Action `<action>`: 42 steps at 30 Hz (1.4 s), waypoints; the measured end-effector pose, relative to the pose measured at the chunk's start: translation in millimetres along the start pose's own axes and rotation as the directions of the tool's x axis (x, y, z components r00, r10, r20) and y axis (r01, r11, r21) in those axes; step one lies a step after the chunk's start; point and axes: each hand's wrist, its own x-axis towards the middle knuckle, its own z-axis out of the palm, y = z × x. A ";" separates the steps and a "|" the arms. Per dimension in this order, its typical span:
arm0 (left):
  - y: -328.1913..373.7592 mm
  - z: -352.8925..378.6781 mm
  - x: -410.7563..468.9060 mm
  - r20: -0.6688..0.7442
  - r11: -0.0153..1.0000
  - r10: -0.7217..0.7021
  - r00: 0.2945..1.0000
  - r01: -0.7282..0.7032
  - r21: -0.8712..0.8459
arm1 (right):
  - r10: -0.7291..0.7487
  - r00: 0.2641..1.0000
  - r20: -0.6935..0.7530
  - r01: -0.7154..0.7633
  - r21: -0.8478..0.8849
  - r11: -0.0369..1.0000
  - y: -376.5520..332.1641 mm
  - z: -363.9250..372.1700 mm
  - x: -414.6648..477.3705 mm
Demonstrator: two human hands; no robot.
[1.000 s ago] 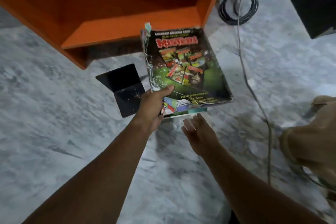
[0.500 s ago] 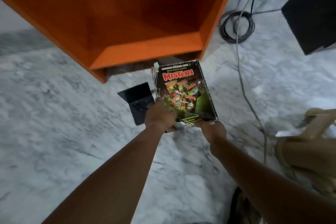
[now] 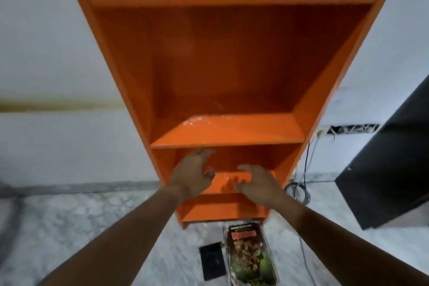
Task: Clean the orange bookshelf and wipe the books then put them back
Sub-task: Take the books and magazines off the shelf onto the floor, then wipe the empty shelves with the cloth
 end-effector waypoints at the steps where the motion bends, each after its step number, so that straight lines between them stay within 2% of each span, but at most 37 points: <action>1: 12.8 -44.7 -6.2 -0.044 1.000 0.009 0.999 -0.009 -0.004 | -0.056 0.998 -0.015 0.055 -0.034 0.998 -34.0 -27.2 -14.3; 3: 37.8 -131.0 -24.1 -0.139 0.999 0.024 0.990 -0.020 0.029 | -0.164 0.986 -0.031 0.159 -0.112 0.981 -99.7 -77.5 -50.4; 6: 66.3 -215.2 -34.7 -0.251 0.993 0.065 0.966 -0.039 0.108 | -0.305 0.948 -0.095 0.278 -0.225 0.934 -161.1 -124.7 -77.0; 11: 116.5 -340.1 -76.5 -0.433 0.988 0.088 0.897 -0.022 0.156 | -0.517 0.841 -0.158 0.471 -0.254 0.845 -260.5 -189.6 -134.3; 17: 131.3 -418.1 -108.1 -0.576 0.984 0.047 0.816 0.061 0.166 | -0.679 0.713 -0.175 0.633 -0.257 0.730 -339.0 -215.3 -162.9; 20: 111.9 -441.8 -118.7 -0.630 0.983 -0.005 0.776 0.121 0.141 | -0.727 0.667 -0.162 0.695 -0.215 0.686 -375.1 -203.1 -163.4; 23: 73.4 -464.6 -121.3 -0.637 0.983 -0.066 0.768 0.158 0.089 | -0.748 0.646 -0.151 0.735 -0.138 0.663 -412.5 -175.0 -145.8; 28: -16.6 -522.5 -80.8 -0.626 0.991 -0.120 0.770 0.127 -0.034 | -0.683 0.685 -0.253 0.725 0.149 0.672 -504.9 -116.5 -85.3; 31: -60.6 -557.3 -34.1 -0.608 0.995 -0.082 0.790 0.029 -0.096 | -0.535 0.759 -0.370 0.645 0.315 0.697 -564.1 -95.7 -40.1; 33: -82.2 -577.5 4.2 -0.592 0.989 -0.040 0.805 -0.053 -0.138 | -0.383 0.780 -0.495 0.596 0.399 0.697 -602.5 -95.4 -2.1; 35: -96.9 -590.1 44.5 -0.570 0.967 -0.003 0.822 -0.143 -0.211 | -0.215 0.741 -0.636 0.571 0.429 0.700 -630.1 -108.0 35.5; 37: -100.6 -597.0 79.1 -0.534 0.915 0.010 0.845 -0.223 -0.336 | -0.116 0.691 -0.714 0.537 0.399 0.743 -644.5 -125.4 64.6; 40: -98.4 -597.6 116.8 -0.454 0.805 0.001 0.891 -0.270 -0.528 | -0.061 0.668 -0.742 0.483 0.369 0.794 -652.8 -140.4 99.5; 42: -94.4 -593.7 132.1 -0.415 0.757 0.009 0.910 -0.278 -0.592 | -0.038 0.659 -0.751 0.461 0.364 0.809 -655.2 -149.1 114.6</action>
